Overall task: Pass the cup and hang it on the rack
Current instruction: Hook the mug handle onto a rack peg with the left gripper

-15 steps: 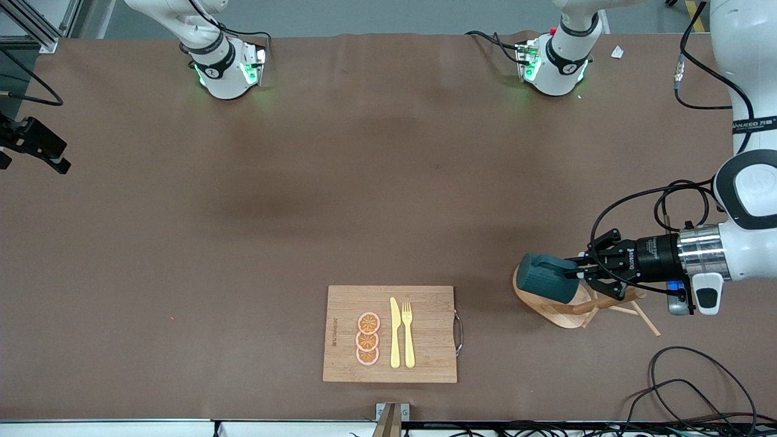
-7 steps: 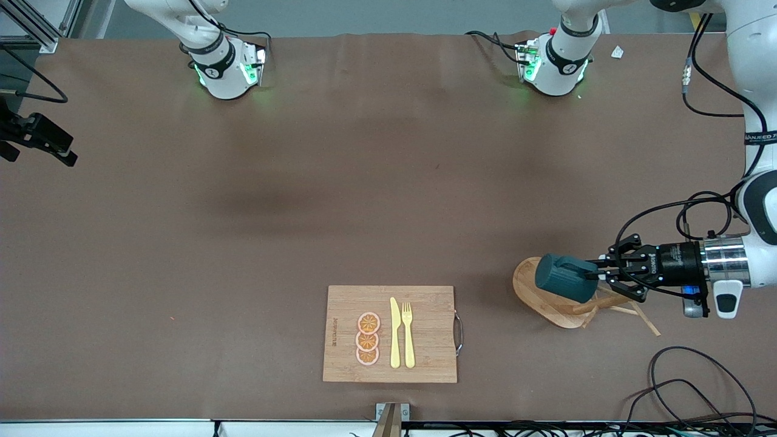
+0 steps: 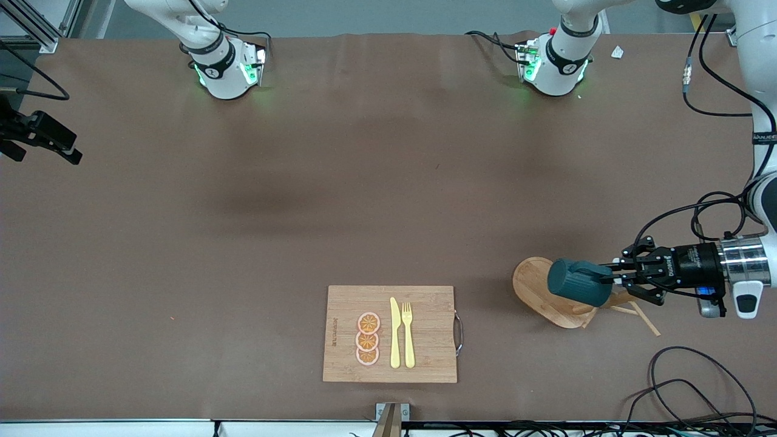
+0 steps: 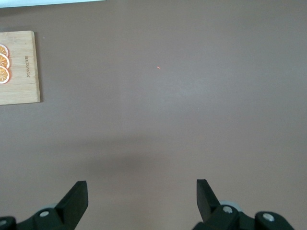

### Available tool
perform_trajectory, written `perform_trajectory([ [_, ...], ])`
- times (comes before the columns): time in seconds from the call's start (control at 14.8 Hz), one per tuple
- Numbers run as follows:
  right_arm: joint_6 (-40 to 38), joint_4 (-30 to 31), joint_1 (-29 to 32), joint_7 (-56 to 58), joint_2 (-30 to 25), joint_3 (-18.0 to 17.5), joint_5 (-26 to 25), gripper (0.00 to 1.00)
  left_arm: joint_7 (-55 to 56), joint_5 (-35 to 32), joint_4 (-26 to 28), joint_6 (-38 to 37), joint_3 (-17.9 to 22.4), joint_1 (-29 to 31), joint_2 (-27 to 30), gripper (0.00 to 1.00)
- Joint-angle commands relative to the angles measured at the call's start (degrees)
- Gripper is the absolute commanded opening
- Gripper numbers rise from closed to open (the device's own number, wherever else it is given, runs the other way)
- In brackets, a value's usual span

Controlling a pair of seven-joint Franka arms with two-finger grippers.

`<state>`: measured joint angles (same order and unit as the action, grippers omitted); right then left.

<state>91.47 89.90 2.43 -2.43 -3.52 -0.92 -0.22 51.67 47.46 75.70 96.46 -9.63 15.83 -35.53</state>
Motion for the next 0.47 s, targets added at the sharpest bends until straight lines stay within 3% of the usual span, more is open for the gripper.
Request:
perform_trajectory([
  [0.0, -0.33, 0.10, 1.26, 1.46, -0.52, -0.49, 1.27, 1.00, -0.25, 1.32, -0.37, -0.83, -0.39, 0.95, -0.41, 0.00],
  [0.41, -0.24, 0.01, 1.17, 1.64, -0.52, -0.49, 1.27, 1.00, -0.25, 1.41, -0.37, -0.83, -0.30, 1.13, -0.94, 0.00],
])
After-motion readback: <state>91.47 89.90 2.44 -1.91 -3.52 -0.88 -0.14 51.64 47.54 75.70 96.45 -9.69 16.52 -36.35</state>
